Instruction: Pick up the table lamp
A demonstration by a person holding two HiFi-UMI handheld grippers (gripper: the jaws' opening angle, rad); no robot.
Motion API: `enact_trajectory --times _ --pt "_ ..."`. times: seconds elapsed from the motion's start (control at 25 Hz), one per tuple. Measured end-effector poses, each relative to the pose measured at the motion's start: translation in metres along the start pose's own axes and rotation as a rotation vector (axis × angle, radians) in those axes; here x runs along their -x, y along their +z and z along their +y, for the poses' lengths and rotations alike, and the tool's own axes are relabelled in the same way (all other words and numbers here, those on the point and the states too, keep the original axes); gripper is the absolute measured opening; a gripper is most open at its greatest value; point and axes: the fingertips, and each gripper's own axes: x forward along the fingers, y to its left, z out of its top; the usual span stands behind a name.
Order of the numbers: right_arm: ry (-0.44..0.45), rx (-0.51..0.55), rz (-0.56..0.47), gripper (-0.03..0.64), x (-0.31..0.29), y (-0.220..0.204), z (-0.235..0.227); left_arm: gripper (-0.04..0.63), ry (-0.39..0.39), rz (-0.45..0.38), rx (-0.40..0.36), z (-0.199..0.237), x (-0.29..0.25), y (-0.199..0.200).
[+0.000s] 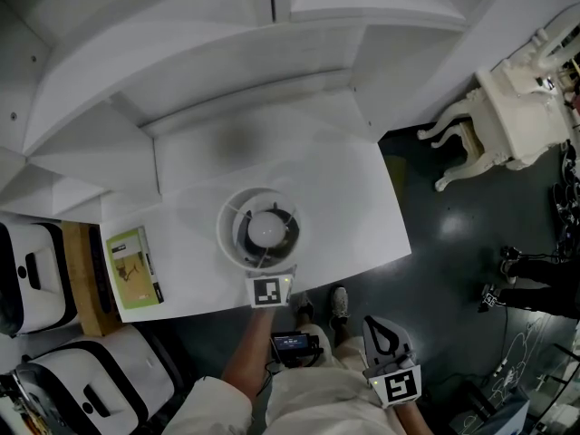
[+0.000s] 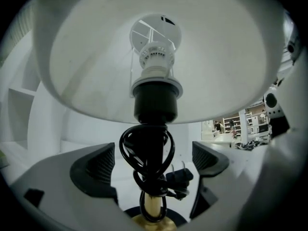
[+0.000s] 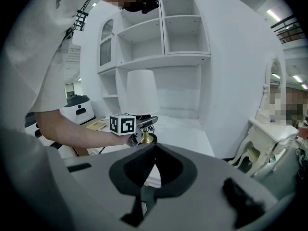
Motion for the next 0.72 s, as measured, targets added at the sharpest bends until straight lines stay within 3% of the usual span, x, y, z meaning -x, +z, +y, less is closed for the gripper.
enact_trajectory --times 0.16,0.32,0.4,0.44,0.72 --pt "0.010 0.005 0.010 0.012 -0.001 -0.003 0.002 0.511 0.007 0.016 0.003 0.005 -0.007 -0.004" --pt "0.016 0.011 0.011 0.012 -0.001 -0.003 0.004 0.496 -0.066 -0.029 -0.135 -0.003 -0.012 0.004" --pt "0.014 0.009 0.008 0.012 0.000 -0.003 0.004 0.384 -0.049 -0.011 -0.030 -0.004 -0.012 0.001" --pt "0.013 0.007 0.010 0.012 0.000 -0.004 0.003 0.378 -0.038 -0.008 0.004 -0.003 -0.011 0.000" --pt "0.010 0.003 0.011 0.012 0.000 -0.005 0.003 0.322 -0.023 -0.018 0.022 0.000 -0.013 0.003"
